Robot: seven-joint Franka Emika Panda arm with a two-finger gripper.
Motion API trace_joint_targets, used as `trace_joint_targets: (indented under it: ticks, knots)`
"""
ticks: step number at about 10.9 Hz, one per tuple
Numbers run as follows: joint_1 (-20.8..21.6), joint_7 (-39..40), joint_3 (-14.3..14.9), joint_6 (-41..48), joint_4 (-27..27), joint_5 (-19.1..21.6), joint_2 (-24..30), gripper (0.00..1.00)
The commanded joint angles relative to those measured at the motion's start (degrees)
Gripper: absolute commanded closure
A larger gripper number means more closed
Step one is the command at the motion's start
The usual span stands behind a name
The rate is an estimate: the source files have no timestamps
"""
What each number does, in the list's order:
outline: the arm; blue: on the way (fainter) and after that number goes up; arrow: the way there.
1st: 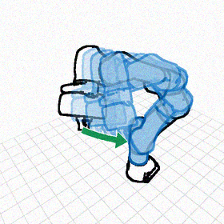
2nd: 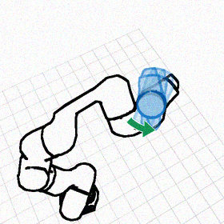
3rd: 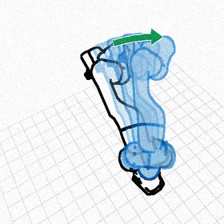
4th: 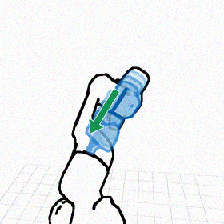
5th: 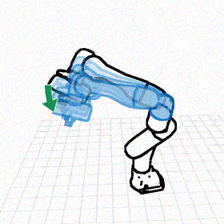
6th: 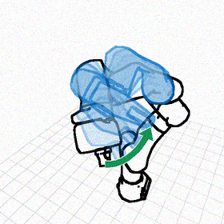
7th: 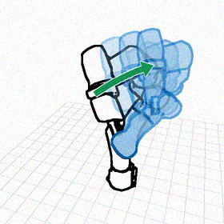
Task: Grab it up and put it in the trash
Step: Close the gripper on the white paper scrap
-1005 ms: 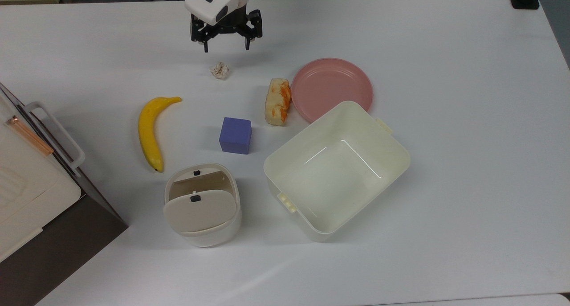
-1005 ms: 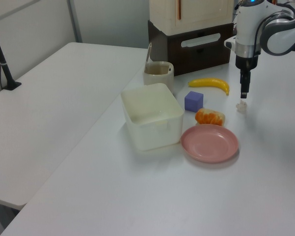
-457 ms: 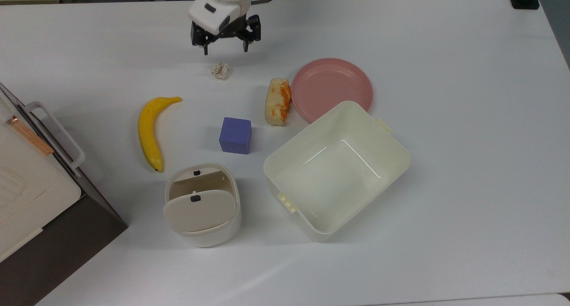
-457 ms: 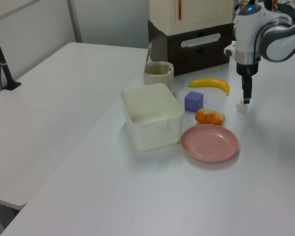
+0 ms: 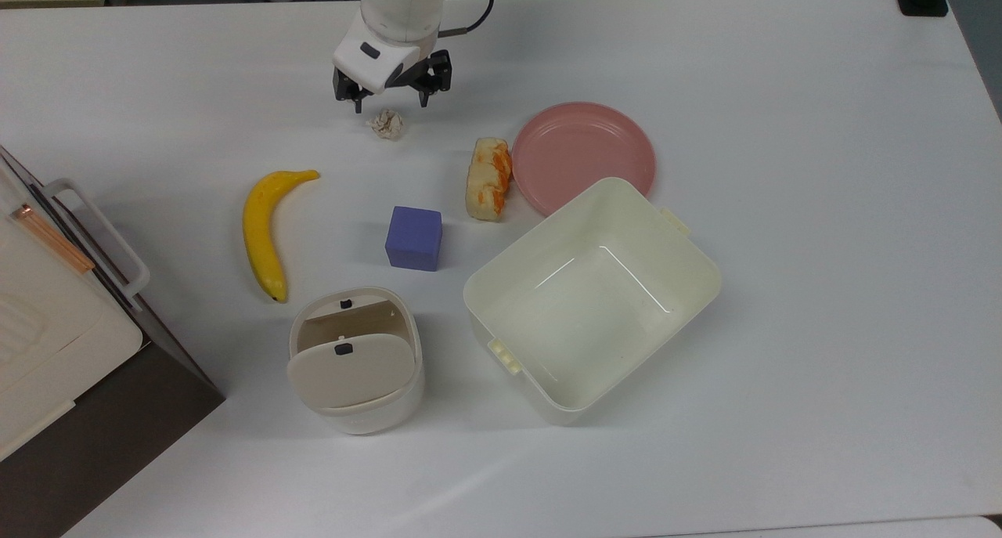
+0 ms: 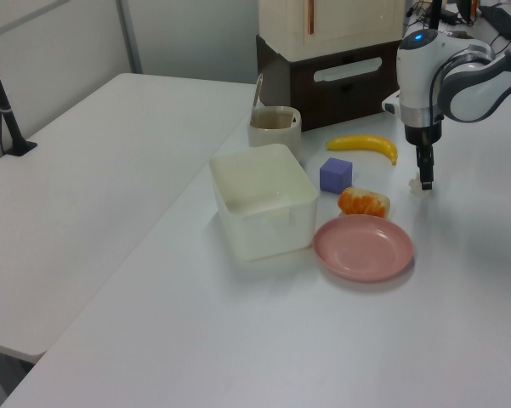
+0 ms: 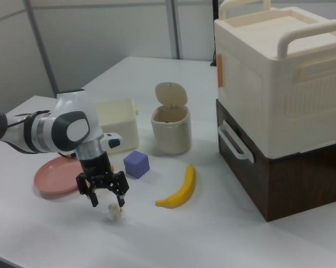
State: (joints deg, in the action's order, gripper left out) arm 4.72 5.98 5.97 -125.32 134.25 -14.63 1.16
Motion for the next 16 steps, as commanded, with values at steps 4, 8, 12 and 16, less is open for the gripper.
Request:
trace_joint_targets:
  ticks: [4, 8, 12, 16]
  knots:
    - [0.2, -0.1, 0.9, -1.2, -1.9, -1.8, -2.3, 0.33]
    - [-0.4, 0.0, 0.9, -1.4, -2.9, -1.9, -4.0, 0.37]
    - [-0.6, 0.8, 0.9, -1.2, -3.7, -2.9, -4.4, 1.0]
    - [-0.9, 4.8, 0.8, 5.4, -13.0, -0.7, -4.2, 1.0]
